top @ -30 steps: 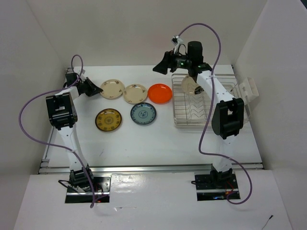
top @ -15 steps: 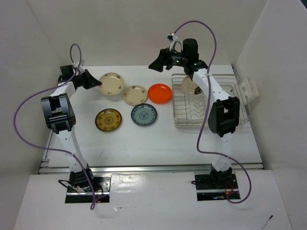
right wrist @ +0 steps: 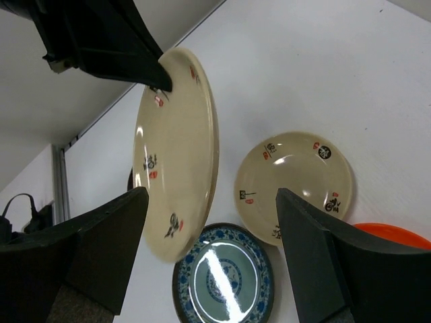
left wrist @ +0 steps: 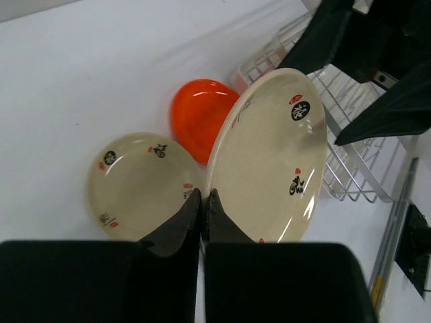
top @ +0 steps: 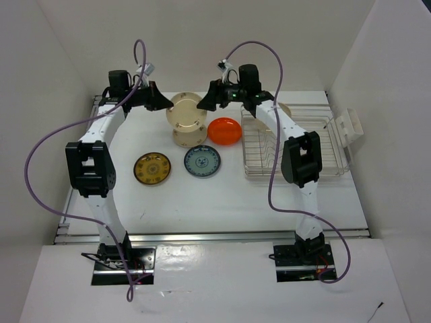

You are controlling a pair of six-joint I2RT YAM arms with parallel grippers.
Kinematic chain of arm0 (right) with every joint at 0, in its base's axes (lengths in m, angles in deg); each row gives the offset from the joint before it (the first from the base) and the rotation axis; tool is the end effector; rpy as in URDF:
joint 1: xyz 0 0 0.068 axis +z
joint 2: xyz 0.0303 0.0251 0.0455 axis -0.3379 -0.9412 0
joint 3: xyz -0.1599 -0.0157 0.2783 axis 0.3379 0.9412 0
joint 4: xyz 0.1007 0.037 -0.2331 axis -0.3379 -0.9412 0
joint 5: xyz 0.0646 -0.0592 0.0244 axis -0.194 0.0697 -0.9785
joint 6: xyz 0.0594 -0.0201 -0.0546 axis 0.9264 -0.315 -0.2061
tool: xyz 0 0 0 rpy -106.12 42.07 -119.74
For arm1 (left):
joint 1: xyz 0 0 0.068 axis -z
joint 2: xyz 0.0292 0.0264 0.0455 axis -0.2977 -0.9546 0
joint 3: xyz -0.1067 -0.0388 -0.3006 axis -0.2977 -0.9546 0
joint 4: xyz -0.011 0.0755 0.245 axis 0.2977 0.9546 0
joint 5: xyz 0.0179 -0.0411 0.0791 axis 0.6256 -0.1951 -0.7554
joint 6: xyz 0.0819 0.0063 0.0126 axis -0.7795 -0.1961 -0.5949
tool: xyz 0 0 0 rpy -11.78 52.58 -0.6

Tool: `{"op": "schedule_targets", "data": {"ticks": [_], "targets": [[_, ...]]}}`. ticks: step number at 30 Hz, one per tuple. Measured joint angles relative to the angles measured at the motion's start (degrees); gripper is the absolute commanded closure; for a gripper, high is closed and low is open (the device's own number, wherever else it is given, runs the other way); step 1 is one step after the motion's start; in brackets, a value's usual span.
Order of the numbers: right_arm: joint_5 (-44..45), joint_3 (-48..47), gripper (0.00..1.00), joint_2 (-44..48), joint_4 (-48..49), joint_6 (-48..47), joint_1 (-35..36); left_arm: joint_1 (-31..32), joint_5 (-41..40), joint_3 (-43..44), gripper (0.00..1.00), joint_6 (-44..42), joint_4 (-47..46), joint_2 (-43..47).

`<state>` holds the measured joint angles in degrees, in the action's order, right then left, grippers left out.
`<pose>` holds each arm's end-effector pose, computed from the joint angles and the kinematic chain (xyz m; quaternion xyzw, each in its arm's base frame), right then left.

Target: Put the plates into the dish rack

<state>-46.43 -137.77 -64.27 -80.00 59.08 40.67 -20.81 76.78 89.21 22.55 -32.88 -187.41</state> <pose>0.5148 0.2540 0.3389 -0.2915 0.7224 0.4646 0.4210 0.5062 -0.0265 0.3487 0.1374 0.7799 -0.4013 0.4603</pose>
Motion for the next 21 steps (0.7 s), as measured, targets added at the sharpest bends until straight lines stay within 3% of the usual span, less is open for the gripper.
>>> {"op": "schedule_targets", "data": {"ticks": [3, 5, 6, 7, 9, 10, 14, 16, 17, 21], "targets": [[0.0, 0.0, 0.18, -0.3, -0.2, 0.0, 0.3, 1.3, 1.4, -0.3, 1.0, -0.3, 0.1, 0.0], [-0.3, 0.0, 0.28, -0.3, -0.2, -0.1, 0.4, 1.3, 2.0, -0.5, 1.0, -0.5, 0.1, 0.0], [-0.6, 0.0, 0.42, -0.3, -0.2, -0.3, 0.5, 1.2, 2.3, -0.5, 1.0, -0.5, 0.0, 0.0], [-1.0, 0.0, 0.76, -0.3, -0.1, -0.5, 0.5, 1.2, 2.6, -0.5, 1.0, -0.5, -0.1, 0.0], [-1.6, 0.0, 0.96, -0.3, -0.4, -0.6, 0.5, 1.1, 3.0, -0.6, 1.0, -0.4, -0.2, 0.0], [-0.4, 0.0, 1.0, -0.3, -0.8, -0.9, 0.6, 1.1, 3.7, -0.6, 1.0, -0.7, -0.2, 0.0], [1.5, -0.1, 1.0, -0.9, -2.1, -2.2, 0.4, 1.4, 4.5, -1.0, 1.0, -0.6, 0.0, 0.8], [1.7, -0.4, 1.0, -0.9, -3.1, -3.3, 0.5, 1.5, 4.6, -1.2, 0.8, -0.7, 0.2, 0.8], [2.2, -0.6, 1.0, -0.9, -3.9, -4.3, 0.6, 1.6, 4.7, -1.2, 0.46, -0.8, 0.6, 0.8], [5.3, -1.3, 1.0, -0.7, -8.3, -10.5, 1.3, 2.1, 5.8, -1.2, 0.26, -2.4, 2.1, 1.3]]}}
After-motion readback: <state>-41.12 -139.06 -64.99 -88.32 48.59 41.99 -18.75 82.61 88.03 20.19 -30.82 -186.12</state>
